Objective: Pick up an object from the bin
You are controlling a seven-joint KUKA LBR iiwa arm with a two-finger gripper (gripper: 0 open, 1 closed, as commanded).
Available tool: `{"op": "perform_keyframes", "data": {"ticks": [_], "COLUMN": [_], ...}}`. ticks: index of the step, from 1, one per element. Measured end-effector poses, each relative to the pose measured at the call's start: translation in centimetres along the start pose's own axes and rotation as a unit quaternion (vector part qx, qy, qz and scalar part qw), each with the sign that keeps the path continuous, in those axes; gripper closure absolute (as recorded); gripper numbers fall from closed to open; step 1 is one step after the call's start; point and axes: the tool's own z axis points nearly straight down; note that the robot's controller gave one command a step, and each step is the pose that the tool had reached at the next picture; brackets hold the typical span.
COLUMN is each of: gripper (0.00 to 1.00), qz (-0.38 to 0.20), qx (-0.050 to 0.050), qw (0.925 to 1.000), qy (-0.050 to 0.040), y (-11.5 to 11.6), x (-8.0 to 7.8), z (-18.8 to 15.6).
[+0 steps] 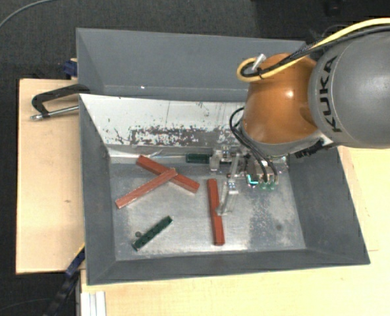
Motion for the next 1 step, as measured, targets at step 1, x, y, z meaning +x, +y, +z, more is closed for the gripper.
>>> {"op": "perform_keyframes", "data": {"ticks": [1], "gripper": [0.0], "qz": [-0.321], "qx": [0.001], "qw": [0.9472], "qy": [-0.0058], "y": [-1.0], "x": [0.2], "z": [8.86]}}
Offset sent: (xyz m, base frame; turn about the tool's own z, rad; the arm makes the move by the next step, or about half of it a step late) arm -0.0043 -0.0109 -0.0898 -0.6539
